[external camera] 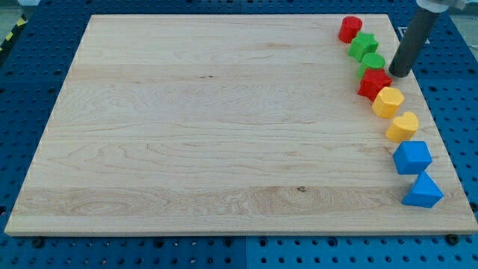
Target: Place the red circle on the top right
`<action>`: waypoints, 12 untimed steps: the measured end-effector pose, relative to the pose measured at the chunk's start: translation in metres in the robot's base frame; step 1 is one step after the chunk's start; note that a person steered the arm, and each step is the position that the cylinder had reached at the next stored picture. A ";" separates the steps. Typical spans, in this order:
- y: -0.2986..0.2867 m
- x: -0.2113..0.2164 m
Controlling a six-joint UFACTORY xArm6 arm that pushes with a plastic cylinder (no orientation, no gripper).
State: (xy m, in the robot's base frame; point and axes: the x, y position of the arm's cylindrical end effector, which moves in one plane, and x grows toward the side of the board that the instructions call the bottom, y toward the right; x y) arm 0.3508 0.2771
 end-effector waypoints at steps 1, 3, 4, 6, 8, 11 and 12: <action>0.018 -0.037; 0.021 -0.138; 0.021 -0.140; -0.008 -0.142; -0.056 -0.158; -0.131 -0.128; -0.131 -0.113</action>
State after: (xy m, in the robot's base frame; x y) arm 0.2375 0.1462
